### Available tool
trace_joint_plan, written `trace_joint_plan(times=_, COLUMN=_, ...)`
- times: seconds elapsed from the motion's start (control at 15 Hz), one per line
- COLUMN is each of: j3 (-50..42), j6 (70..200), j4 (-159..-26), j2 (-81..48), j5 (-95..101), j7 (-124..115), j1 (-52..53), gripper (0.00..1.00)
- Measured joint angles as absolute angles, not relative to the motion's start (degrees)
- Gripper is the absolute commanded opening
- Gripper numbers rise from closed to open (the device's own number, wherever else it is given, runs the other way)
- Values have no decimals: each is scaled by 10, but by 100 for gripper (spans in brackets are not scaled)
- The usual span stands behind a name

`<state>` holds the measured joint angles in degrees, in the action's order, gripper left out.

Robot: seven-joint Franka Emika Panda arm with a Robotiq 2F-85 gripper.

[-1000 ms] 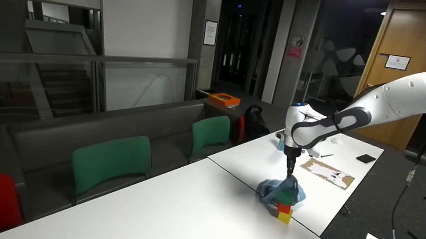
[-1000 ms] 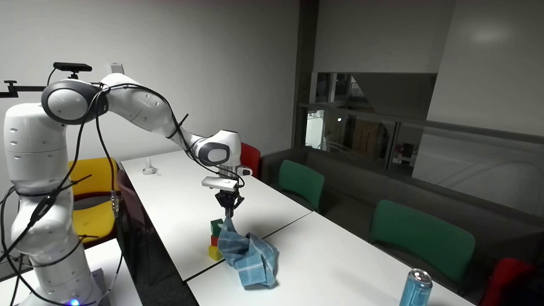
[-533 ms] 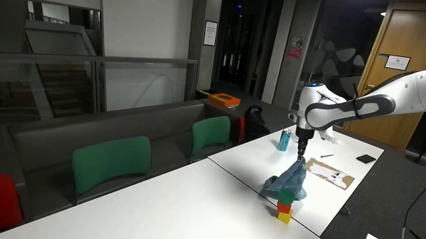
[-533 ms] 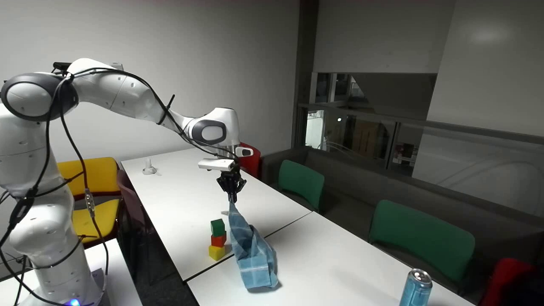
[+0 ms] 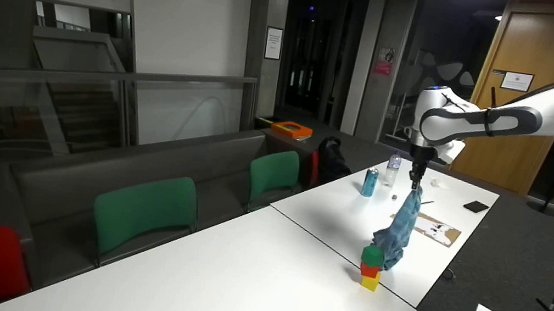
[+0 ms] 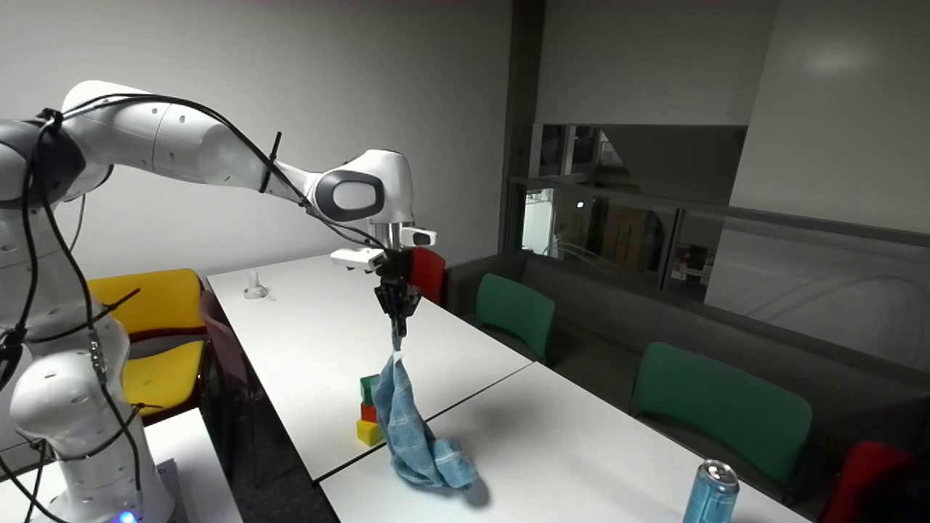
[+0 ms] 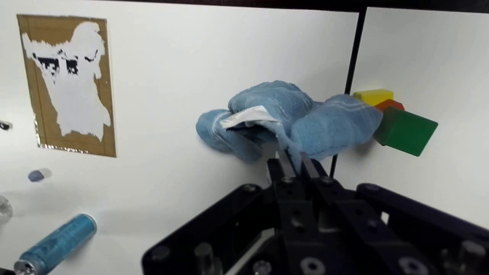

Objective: Unfold the cloth on the table

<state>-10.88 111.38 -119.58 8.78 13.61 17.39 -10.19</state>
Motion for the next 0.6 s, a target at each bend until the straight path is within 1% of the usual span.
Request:
trace_joint_plan(times=0.13, j3=-123, j6=1107, j4=-1194, j2=83, j5=135, j7=167, j1=-112, gripper=2)
trace_joint_plan(times=0.2, j3=-129, j6=1107, j4=-1194, j2=79, j5=133, j7=168, j1=-114, gripper=7)
trace_joint_plan(times=0.6, j3=-132, j6=1107, j4=-1194, j2=56, j5=130, j7=170, j1=-113, gripper=7)
